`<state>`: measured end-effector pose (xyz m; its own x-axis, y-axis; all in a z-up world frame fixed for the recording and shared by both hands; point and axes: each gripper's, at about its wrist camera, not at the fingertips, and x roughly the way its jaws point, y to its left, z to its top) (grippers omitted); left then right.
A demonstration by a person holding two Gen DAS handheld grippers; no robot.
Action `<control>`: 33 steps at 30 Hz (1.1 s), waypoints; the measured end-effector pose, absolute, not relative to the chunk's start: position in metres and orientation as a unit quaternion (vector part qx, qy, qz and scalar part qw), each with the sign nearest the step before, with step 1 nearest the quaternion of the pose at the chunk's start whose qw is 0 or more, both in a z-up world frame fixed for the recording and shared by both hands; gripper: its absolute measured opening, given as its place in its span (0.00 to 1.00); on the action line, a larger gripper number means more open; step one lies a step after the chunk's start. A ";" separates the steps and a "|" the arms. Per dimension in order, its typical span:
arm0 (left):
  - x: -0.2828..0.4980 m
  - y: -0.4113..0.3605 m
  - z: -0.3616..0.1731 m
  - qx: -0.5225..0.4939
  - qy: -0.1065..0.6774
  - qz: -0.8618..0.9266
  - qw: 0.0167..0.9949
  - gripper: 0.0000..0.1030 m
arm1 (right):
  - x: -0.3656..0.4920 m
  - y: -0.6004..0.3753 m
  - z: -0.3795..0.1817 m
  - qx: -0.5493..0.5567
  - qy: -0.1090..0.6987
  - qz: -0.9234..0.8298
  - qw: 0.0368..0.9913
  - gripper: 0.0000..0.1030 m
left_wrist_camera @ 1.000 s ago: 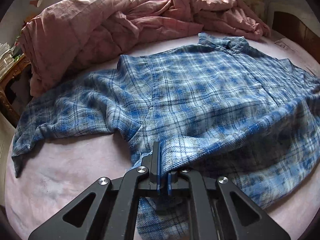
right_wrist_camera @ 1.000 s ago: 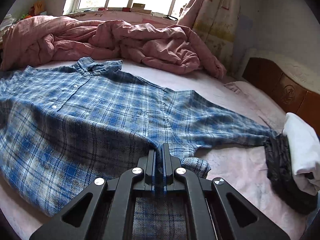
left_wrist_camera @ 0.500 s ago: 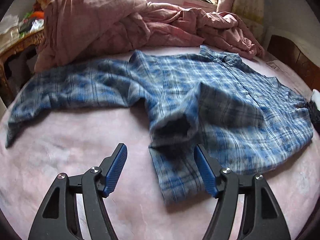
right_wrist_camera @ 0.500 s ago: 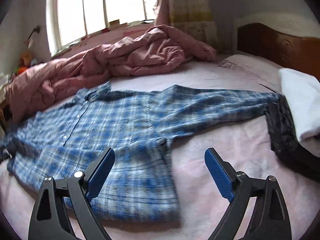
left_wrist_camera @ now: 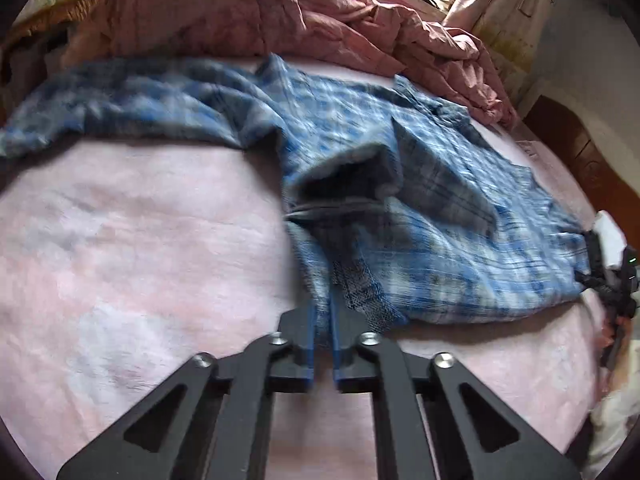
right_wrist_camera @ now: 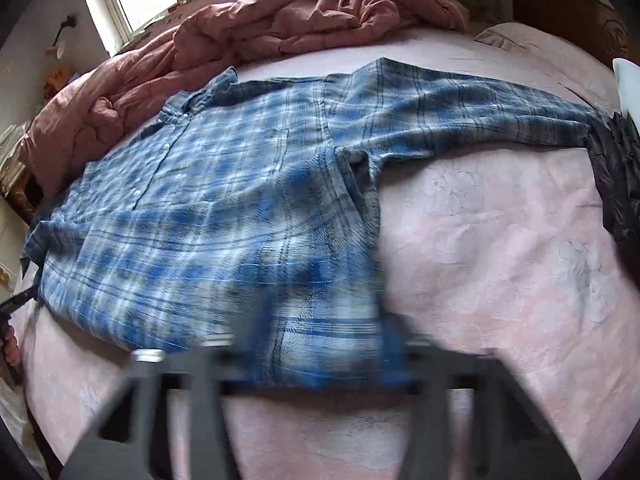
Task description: Fold large clothes
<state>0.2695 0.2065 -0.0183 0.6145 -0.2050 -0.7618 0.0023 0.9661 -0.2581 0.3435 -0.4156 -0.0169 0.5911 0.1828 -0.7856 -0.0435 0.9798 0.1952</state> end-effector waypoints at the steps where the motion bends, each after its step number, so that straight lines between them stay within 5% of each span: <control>1: 0.265 0.206 -0.012 -0.105 0.421 -0.048 0.900 0.03 | 0.342 -0.416 -0.014 0.085 0.436 0.057 0.894 0.09; 6: 0.239 0.210 0.027 -0.085 0.350 -0.032 0.932 0.03 | 0.321 -0.408 0.039 0.054 0.322 0.015 0.945 0.07; 13: 0.239 0.197 -0.001 -0.039 0.394 -0.016 0.918 0.07 | 0.340 -0.423 0.010 0.053 0.378 -0.048 0.923 0.10; 14: 0.237 0.193 0.001 -0.028 0.385 -0.012 0.922 0.10 | 0.341 -0.424 0.007 0.041 0.380 -0.056 0.922 0.13; 16: 0.232 0.190 0.007 -0.018 0.361 -0.010 0.932 0.40 | 0.340 -0.423 0.004 0.011 0.373 -0.084 0.924 0.18; 18: 0.226 0.190 0.015 -0.019 0.334 -0.007 0.942 0.57 | 0.336 -0.425 0.010 -0.010 0.354 -0.105 0.929 0.34; 20: 0.224 0.189 0.021 -0.020 0.312 -0.005 0.950 0.70 | 0.327 -0.428 0.020 -0.002 0.326 -0.098 0.940 0.77; 21: 0.224 0.189 0.024 -0.022 0.302 -0.004 0.953 0.74 | 0.322 -0.428 0.025 0.005 0.310 -0.093 0.946 0.82; 24: 0.226 0.184 0.030 -0.025 0.279 -0.013 0.960 0.78 | 0.312 -0.422 0.042 0.023 0.277 -0.059 0.959 0.83; 28: 0.220 0.170 0.039 -0.024 0.239 -0.004 0.971 0.98 | 0.300 -0.407 0.054 0.050 0.245 -0.028 0.968 0.87; 33: 0.209 0.156 0.049 -0.021 0.180 -0.002 0.983 0.99 | 0.275 -0.386 0.052 0.053 0.180 -0.027 0.982 0.92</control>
<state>0.2094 0.1561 0.0493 0.9351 -0.0106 -0.3542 -0.0043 0.9991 -0.0413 0.2748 -0.3860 0.0522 0.9339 -0.0343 -0.3559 0.0721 0.9930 0.0935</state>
